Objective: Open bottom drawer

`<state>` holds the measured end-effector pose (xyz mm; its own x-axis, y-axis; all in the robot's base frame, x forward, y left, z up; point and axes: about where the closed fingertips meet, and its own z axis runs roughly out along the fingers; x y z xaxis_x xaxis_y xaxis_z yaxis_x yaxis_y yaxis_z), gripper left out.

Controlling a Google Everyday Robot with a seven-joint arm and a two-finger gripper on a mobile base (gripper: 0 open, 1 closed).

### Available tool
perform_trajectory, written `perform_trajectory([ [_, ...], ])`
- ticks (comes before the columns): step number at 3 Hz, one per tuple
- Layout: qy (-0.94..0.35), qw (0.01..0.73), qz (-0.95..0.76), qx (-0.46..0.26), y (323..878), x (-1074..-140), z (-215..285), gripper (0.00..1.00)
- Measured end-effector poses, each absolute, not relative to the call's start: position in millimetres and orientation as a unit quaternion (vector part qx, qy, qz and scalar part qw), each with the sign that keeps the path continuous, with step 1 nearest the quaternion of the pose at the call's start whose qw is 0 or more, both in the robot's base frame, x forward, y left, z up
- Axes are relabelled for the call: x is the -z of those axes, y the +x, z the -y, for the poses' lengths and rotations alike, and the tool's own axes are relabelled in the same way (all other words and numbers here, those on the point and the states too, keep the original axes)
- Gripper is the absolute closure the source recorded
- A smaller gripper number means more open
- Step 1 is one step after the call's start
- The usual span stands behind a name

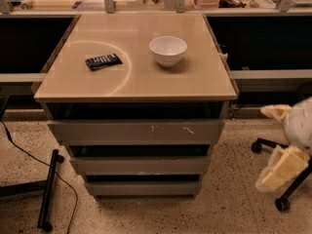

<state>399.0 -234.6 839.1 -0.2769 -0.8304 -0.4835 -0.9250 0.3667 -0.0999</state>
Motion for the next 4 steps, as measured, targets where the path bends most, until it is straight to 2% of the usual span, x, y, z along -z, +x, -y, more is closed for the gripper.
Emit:
perform_trajectory([
  [1, -0.488, 0.277, -0.808, -0.18, 380.8, -755.3, 229.7, 0.0],
  [2, -0.448, 0.291, -0.821, -0.202, 380.9, -715.2, 225.9, 0.0],
  [4, -0.441, 0.297, -0.819, -0.214, 373.9, -695.5, 226.1, 0.0],
])
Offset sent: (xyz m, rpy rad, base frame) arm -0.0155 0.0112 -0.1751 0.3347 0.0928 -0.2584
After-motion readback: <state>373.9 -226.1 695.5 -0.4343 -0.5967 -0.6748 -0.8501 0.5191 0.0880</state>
